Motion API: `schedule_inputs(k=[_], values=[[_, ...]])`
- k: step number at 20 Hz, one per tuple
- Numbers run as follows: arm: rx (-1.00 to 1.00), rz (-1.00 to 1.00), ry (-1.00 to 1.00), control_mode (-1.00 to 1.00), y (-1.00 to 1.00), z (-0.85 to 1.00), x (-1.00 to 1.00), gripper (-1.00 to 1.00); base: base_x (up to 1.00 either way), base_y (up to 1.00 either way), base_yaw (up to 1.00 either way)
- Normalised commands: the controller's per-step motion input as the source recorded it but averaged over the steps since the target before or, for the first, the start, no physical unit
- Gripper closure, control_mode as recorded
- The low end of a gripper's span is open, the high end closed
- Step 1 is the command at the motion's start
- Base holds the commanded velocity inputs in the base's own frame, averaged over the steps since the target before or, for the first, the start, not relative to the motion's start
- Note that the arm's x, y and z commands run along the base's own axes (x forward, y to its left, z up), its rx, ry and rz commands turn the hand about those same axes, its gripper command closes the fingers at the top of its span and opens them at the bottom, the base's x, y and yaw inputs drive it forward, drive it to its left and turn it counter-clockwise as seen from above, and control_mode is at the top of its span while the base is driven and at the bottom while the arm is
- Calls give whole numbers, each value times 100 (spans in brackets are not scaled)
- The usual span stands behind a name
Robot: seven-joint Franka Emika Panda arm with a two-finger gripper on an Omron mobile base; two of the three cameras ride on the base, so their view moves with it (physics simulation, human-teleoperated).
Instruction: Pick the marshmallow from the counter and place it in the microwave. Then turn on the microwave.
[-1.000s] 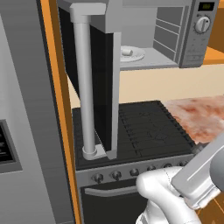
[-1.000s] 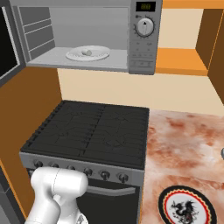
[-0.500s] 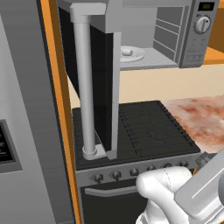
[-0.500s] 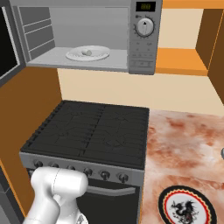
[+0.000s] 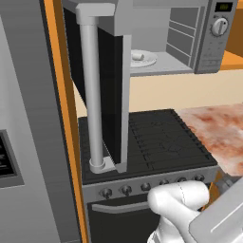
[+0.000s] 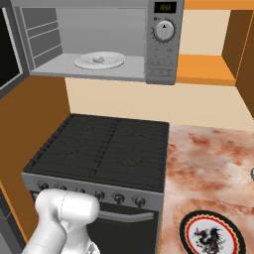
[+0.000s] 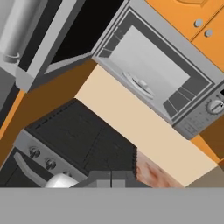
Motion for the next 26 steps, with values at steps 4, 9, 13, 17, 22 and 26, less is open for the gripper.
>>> schedule_inputs(k=[4, 9, 13, 17, 22, 26], values=[[-1, -2, 0, -100, 13, 8, -19, 100, 0, 0, 0], [-1, -5, 0, -100, 22, 6, -5, 100, 0, 0, 0], [-1, -5, 0, -100, 27, 7, 0, 100, 0, 0, 0], [-2, -5, 0, -100, 27, 2, 0, 100, 0, 0, 0], [-2, -4, 0, -100, 29, 0, 0, 100, 0, 0, 0], [-1, -2, -2, -100, 26, 0, 0, 100, 0, 0, 0]])
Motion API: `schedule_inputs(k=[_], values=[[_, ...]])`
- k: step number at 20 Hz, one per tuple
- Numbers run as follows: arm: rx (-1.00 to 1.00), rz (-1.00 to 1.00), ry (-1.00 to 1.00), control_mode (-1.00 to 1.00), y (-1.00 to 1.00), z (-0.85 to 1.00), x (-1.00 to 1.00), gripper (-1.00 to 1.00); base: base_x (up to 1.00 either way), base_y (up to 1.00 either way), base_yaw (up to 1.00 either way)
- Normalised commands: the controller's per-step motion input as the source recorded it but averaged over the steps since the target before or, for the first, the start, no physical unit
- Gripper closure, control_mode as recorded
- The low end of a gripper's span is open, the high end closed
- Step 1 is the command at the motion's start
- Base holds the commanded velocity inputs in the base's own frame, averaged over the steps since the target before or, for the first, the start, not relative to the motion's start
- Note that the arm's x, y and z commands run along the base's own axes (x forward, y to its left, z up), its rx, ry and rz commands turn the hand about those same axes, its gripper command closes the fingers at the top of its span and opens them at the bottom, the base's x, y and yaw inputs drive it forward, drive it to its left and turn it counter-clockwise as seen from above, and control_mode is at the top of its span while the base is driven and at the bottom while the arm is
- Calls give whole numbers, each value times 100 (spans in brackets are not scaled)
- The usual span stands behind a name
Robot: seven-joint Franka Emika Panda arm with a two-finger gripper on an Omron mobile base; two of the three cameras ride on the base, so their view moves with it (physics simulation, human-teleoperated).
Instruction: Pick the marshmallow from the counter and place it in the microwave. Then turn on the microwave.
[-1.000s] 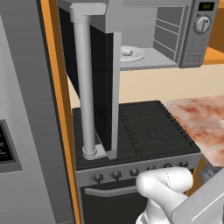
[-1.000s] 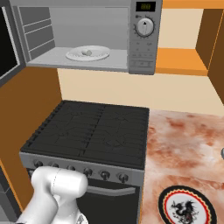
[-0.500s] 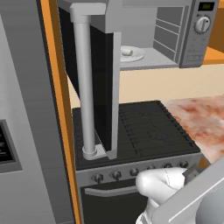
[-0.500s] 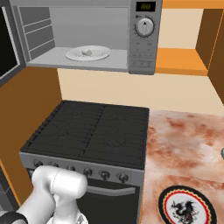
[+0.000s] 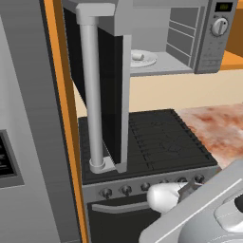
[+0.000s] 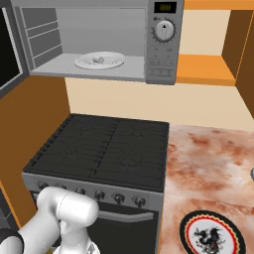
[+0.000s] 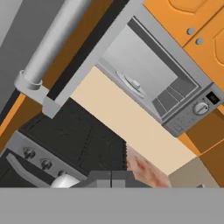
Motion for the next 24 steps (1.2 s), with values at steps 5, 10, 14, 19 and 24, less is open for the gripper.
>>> schedule_inputs(k=[5, 10, 14, 19, 24], values=[[-1, -1, -4, -100, 25, 1, 3, 100, 0, 0, 0], [-2, -2, -5, -100, 24, 3, 14, 100, 0, 0, 0], [-2, -2, -3, -100, 24, 3, 19, 100, 0, 0, 0], [-3, -2, -4, -100, 20, 0, 25, 100, 0, 0, 0], [-4, -3, -3, -100, 17, 0, 24, 100, 0, 0, 0]])
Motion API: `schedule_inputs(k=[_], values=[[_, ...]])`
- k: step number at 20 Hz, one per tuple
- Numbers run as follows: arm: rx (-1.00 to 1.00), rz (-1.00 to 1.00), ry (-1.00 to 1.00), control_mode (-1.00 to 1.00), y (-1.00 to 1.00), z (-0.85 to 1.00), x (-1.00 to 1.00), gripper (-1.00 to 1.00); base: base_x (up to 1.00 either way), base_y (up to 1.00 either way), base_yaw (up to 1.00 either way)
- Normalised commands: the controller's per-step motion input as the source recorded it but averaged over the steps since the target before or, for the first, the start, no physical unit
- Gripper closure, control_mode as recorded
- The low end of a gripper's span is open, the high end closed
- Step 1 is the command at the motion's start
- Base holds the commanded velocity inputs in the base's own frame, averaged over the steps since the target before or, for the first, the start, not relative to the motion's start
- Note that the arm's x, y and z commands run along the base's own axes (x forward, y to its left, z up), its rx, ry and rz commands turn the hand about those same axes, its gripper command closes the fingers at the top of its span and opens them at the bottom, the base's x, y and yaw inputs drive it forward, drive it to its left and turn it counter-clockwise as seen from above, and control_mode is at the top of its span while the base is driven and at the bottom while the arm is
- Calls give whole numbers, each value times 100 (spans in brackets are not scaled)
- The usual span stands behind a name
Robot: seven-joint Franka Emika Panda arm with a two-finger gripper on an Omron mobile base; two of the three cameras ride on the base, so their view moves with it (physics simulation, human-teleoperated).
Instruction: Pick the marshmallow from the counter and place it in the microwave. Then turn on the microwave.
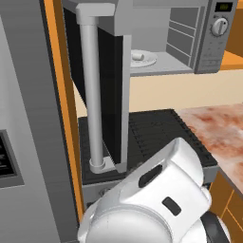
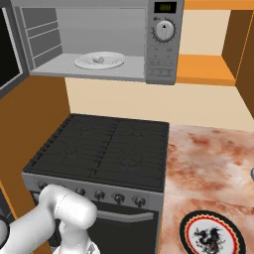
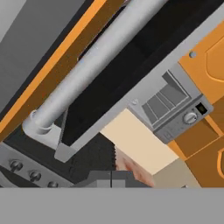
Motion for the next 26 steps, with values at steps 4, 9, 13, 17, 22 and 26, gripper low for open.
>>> schedule_inputs(k=[4, 9, 13, 17, 22, 26], values=[[-3, -3, -2, -100, 16, 0, 28, 100, 0, 0, 0], [-4, -3, -2, -100, 19, 0, 29, 100, 0, 0, 0], [-6, -3, -3, -100, 28, -8, 26, 100, 0, 0, 0], [-6, -3, -2, -100, 27, -13, 28, 100, 0, 0, 0], [-4, -3, -2, -100, 25, -9, 29, 100, 0, 0, 0], [-3, -3, 0, -100, 23, -10, 35, 100, 0, 0, 0]])
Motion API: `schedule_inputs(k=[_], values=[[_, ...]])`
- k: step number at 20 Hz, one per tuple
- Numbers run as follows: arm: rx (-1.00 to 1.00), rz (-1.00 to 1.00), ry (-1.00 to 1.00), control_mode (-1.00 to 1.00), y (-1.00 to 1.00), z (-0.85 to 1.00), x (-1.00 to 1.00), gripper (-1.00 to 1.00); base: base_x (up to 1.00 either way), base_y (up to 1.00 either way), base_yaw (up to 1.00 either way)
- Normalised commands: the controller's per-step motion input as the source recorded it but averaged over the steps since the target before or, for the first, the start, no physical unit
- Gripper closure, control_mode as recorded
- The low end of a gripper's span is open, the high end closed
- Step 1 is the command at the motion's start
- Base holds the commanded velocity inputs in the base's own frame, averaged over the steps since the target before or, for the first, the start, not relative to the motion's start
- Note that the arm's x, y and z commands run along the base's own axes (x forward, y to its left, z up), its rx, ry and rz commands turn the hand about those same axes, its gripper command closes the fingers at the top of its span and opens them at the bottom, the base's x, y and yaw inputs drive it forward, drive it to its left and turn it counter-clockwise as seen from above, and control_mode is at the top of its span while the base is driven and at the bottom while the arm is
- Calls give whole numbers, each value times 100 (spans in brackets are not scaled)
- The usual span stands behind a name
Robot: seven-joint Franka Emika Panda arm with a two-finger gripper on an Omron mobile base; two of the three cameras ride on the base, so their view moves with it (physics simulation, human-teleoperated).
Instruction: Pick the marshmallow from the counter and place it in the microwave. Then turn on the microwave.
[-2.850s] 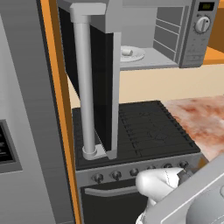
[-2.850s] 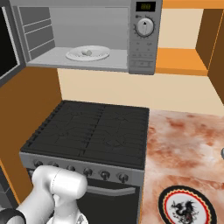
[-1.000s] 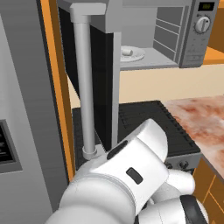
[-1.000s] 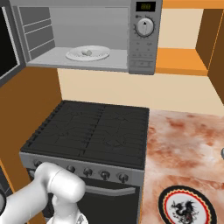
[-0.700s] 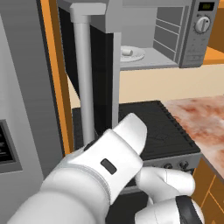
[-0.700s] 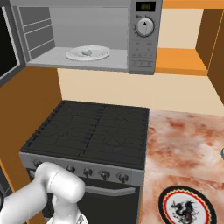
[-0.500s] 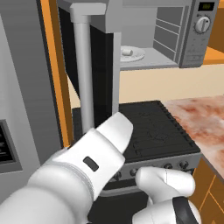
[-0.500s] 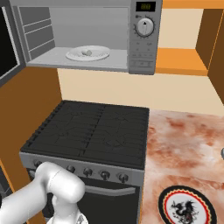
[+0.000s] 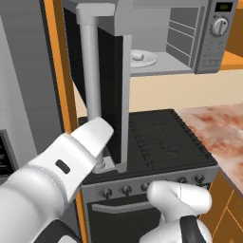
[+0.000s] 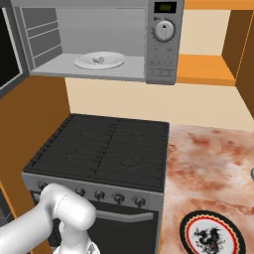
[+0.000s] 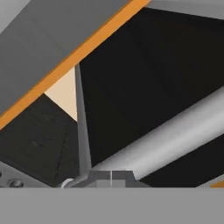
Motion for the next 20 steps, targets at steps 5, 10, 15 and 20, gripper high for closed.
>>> schedule_inputs(k=[5, 10, 15, 20], values=[[-4, -3, -2, -100, 26, -11, 29, 100, 0, 0, 0], [-3, -4, -1, -100, 23, -7, 27, 100, 0, 0, 0], [-1, -4, 0, -100, 14, 0, 28, 100, 0, 0, 0], [-2, -4, 0, -100, 13, 0, 19, 100, 0, 0, 0]])
